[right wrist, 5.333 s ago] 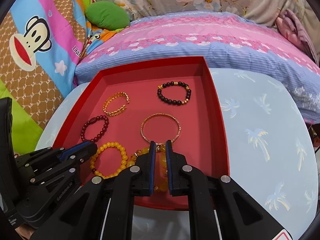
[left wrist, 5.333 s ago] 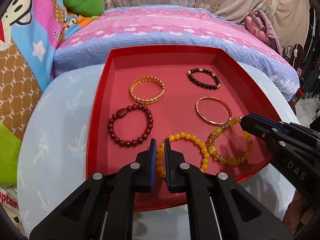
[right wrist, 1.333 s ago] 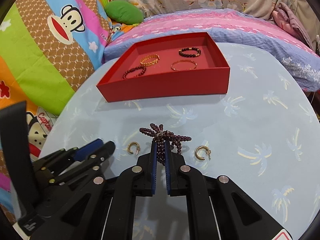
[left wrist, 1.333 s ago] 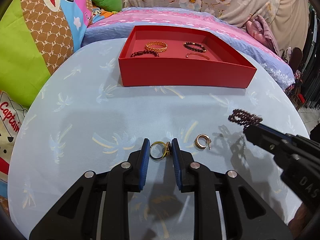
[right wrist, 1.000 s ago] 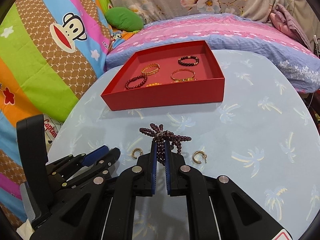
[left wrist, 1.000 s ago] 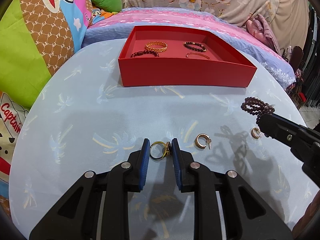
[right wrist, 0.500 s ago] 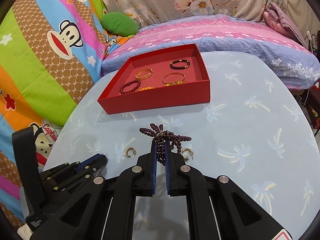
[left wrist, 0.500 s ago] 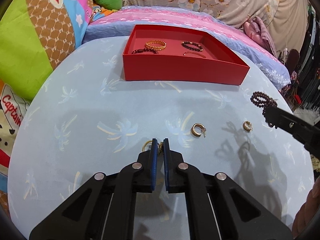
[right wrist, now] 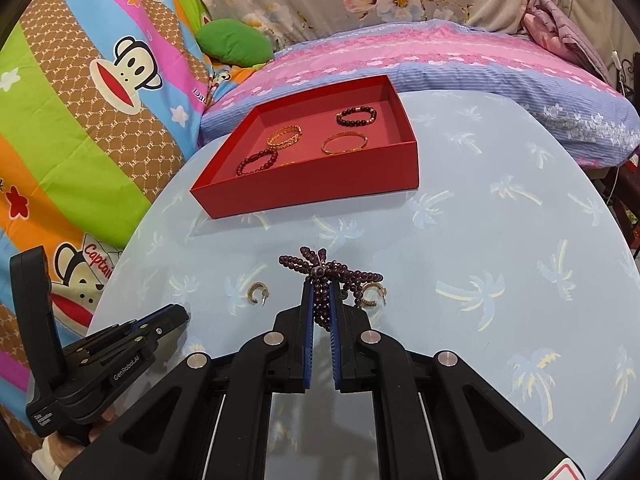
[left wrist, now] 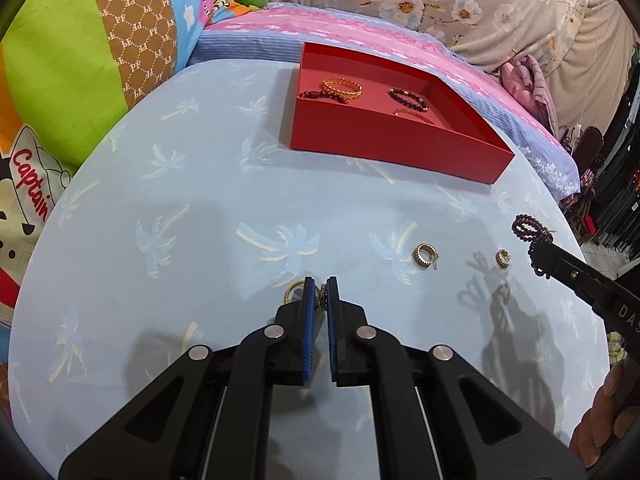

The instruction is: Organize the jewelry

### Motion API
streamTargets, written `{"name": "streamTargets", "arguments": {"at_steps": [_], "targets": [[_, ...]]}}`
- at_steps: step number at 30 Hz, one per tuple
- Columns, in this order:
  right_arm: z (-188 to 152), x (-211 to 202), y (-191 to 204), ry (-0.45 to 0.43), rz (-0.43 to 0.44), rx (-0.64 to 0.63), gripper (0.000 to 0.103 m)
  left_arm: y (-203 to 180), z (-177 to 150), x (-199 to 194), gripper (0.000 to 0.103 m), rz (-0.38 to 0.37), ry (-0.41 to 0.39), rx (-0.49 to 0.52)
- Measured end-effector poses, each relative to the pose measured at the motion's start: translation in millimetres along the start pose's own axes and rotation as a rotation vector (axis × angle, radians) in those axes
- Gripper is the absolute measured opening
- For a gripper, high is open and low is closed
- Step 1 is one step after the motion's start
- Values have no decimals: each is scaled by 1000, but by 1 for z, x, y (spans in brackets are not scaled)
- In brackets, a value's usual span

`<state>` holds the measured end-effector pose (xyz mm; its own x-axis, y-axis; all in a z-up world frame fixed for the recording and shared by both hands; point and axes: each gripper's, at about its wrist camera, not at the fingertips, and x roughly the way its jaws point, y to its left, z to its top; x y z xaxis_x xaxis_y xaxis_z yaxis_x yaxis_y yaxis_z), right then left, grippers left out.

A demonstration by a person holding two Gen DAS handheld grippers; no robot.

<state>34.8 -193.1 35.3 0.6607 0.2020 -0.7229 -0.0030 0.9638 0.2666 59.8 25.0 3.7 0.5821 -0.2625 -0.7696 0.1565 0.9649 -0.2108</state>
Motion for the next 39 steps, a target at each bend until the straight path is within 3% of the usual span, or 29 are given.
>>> {"name": "streamTargets", "arguments": {"at_steps": [16,17,19,20,22,28,30,35,37,39], "targets": [[0,-1,7,2,9,-10,7,9,7,-19,3,-6,-28,8],[0,-1,7,3,9,-9,7,9,7,-17,4,-9,-21,10],[0,1,7,7,10,-9,7,6,4,-12,15,5,-5,26],[0,2,8,9,10,-10,7,4,2,-9,26,16,0,35],[-1,3,9,13,12,-13,7,0,0,-4,35,29,6,37],[-1,5,11,19,13,-19,7,-8,-1,8,33,72,5,66],[-1,5,11,18,13,-17,7,-9,1,10,23,75,0,70],[-1,6,11,19,12,-16,7,-11,2,10,22,70,-1,85],[0,7,11,20,13,-15,7,-12,2,9,10,58,-1,85],[0,7,11,19,14,-17,7,-13,4,6,10,53,-3,85]]}}
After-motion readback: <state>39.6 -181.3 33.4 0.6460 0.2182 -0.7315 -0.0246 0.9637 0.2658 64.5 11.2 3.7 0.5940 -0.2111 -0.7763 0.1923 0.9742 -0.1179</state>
